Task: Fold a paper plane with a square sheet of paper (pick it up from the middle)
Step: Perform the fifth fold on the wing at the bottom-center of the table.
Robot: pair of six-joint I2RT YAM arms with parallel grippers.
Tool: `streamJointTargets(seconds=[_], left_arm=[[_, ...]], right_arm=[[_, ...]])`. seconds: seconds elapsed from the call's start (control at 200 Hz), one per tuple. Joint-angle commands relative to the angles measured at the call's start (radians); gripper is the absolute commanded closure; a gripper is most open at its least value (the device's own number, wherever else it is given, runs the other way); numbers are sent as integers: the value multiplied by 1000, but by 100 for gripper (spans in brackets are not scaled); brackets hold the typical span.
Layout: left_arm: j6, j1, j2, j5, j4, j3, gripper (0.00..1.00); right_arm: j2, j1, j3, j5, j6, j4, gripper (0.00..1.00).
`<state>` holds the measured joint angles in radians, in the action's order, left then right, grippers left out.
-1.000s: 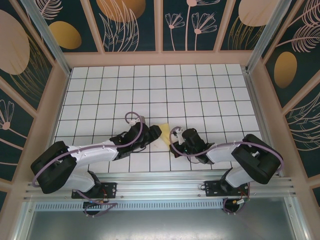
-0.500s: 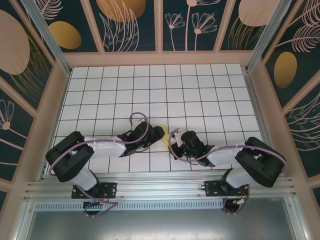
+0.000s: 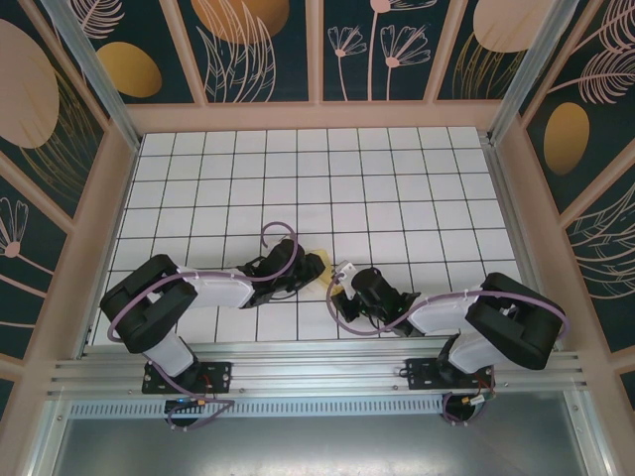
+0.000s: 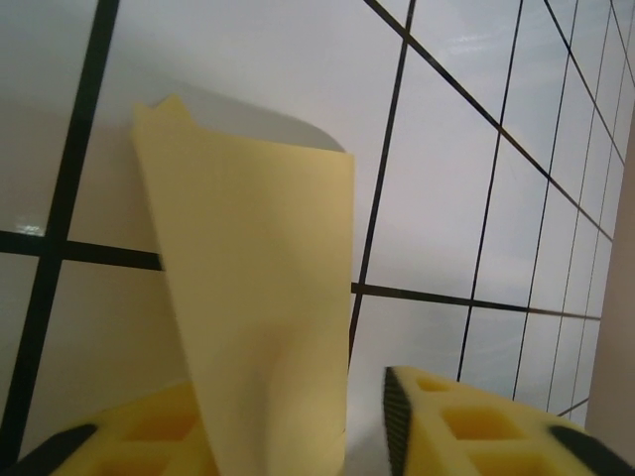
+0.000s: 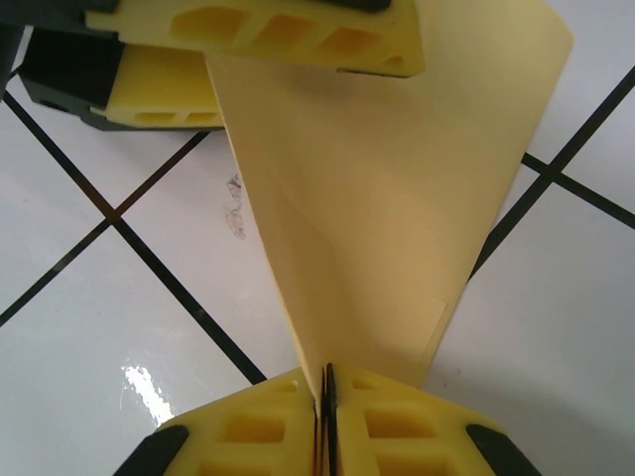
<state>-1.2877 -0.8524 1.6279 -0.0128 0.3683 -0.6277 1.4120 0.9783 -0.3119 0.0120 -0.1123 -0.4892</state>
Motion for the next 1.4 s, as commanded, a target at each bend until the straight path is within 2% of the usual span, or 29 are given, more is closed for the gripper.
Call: streamJointTargets(seconds=[0.0,0.21,0.355,0.686,1.096,1.396], left_arm=[[18,4,-7,-5,3,-4,70],[48,5,-14,5,-54,-30,83],[54,5,-5,-3,-61,-40,89],[58,4,16,-16,-68,-58,94],[67,5,10,-8,-93,-64,96],[69,4,6,-9,-100,-69,96]], right_arm=[[-2,19,-15,42,29,40,85],[-55,54,-54,103,22,144,73],[-81,93,-90,157,12,219,71],[-8,162,-202,271,-75,412,71],[65,196,-356,261,-278,636,77],[114,194,-383,281,-303,662,97]])
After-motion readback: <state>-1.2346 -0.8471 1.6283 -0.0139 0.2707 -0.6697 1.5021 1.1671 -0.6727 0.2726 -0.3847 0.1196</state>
